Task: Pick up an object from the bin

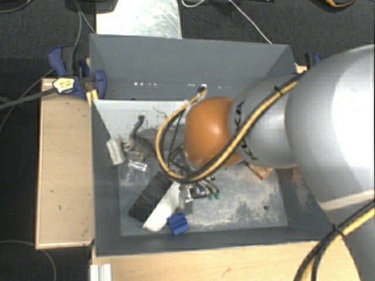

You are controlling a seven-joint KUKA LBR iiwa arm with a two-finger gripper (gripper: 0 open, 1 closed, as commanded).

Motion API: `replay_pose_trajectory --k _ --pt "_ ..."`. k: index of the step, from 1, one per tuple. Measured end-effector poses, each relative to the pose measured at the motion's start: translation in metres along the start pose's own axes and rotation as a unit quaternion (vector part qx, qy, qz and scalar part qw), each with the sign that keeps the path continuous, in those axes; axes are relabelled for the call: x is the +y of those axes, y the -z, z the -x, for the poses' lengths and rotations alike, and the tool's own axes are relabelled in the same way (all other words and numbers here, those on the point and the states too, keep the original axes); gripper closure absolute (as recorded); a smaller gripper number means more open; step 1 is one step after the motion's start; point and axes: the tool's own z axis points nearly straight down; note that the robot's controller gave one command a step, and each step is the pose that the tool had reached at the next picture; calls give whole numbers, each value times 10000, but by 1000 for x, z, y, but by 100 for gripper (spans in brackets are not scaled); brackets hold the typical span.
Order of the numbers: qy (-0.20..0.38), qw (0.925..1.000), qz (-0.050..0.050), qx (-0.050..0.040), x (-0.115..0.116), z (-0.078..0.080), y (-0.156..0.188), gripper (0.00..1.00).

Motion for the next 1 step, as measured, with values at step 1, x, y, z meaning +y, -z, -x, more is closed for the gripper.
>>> replay_pose_trajectory --k 1 --pt "151 9999 -13 10 41 -5 3 0"
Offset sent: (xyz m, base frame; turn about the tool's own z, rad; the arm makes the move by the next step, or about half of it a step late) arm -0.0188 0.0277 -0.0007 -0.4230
